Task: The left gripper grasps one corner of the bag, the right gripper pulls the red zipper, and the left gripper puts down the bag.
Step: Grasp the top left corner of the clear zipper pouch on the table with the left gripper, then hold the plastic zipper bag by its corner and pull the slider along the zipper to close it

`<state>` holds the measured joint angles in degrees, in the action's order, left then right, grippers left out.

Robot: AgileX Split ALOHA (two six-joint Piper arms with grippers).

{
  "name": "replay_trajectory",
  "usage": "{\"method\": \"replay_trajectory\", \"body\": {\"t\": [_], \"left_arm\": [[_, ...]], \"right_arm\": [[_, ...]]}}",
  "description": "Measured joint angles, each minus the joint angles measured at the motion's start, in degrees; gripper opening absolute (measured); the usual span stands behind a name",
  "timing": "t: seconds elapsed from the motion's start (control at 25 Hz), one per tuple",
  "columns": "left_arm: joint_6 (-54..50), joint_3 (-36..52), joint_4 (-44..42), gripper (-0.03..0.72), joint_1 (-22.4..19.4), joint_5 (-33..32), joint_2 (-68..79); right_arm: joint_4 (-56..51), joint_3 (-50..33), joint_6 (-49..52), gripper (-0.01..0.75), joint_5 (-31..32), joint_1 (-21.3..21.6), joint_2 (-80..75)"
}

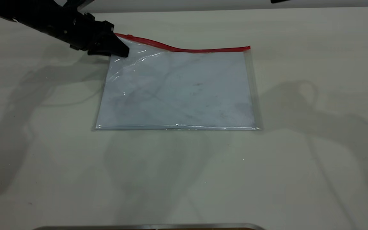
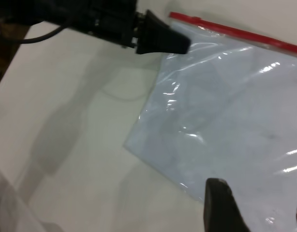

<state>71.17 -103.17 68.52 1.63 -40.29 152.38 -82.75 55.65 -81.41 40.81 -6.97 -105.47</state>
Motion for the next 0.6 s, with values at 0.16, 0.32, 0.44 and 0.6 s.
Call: {"method": "replay_trajectory", "body": {"t": [0.16, 0.32, 0.44, 0.6], "left_arm": [[5.57, -0.06, -0.19, 0.052, 0.0, -5.95, -2.01], [7.63, -0.06, -0.29, 0.052, 0.05, -15.24, -3.23], [7.76, -0.06, -2.47, 0.052, 0.54, -20.09, -3.23], [7.64, -0.06, -9.54, 0.052, 2.08, -21.91, -3.23]], "right_arm": [[0.0, 4.63, -1.8, 0.415, 2.22, 0.0, -3.18], [0.0, 13.05, -2.01, 0.415, 5.8, 0.0, -9.81], [-0.06, 20.74, -2.09, 0.415, 10.53, -0.7, -16.87], [-0.01, 31.01, -2.16, 0.415, 14.6, -3.67, -25.9]]}}
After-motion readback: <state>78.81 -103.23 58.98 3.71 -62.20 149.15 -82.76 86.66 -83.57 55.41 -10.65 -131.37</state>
